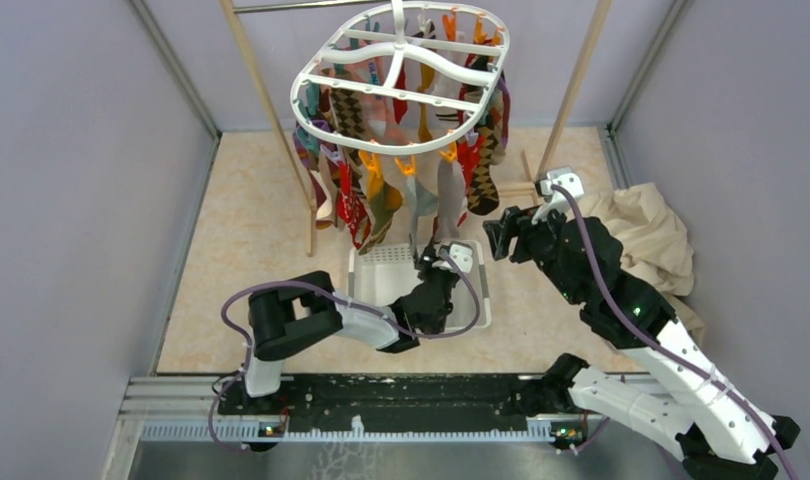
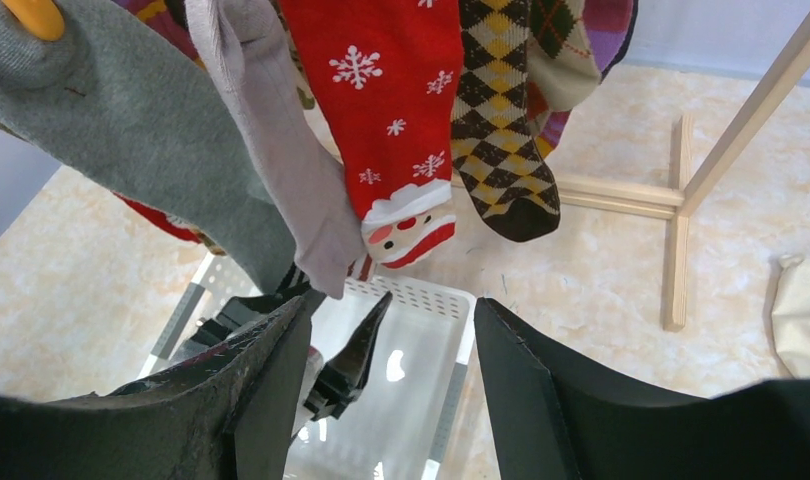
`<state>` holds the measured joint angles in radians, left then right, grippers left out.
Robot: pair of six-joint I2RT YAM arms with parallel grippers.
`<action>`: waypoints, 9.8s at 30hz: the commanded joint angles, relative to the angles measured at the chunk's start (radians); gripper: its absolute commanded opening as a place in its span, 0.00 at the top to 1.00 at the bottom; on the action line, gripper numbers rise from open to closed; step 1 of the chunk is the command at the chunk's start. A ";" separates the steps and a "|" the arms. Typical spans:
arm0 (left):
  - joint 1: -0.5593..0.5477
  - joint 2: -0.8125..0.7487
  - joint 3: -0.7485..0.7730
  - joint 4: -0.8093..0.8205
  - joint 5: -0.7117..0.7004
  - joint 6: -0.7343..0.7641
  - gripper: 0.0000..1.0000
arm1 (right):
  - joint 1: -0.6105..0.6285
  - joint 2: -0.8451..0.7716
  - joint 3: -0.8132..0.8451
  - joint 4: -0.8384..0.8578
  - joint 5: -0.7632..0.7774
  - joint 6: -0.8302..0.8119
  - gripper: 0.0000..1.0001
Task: Remove the socks clipped to the hanger
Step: Remove the sock from the hanger, then place the sock in the bin, then remove the sock from the hanger.
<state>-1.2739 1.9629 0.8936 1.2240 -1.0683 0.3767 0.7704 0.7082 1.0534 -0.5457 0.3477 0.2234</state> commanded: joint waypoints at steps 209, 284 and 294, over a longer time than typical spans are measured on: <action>-0.056 -0.587 0.001 -1.635 0.168 -1.112 0.29 | -0.111 0.097 -0.066 0.350 -0.302 -0.041 0.17; -0.042 -1.057 -0.200 -1.909 0.030 -1.298 0.01 | 0.286 0.678 -0.217 0.901 0.159 0.296 0.32; -0.042 -1.051 -0.201 -1.908 0.044 -1.314 0.01 | 0.282 0.764 -0.161 0.883 0.223 0.289 0.37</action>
<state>-1.3212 0.9150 0.6933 -0.6743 -1.0225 -0.9226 1.0473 1.4597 0.8356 0.2977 0.5152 0.5026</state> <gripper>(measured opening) 0.987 0.650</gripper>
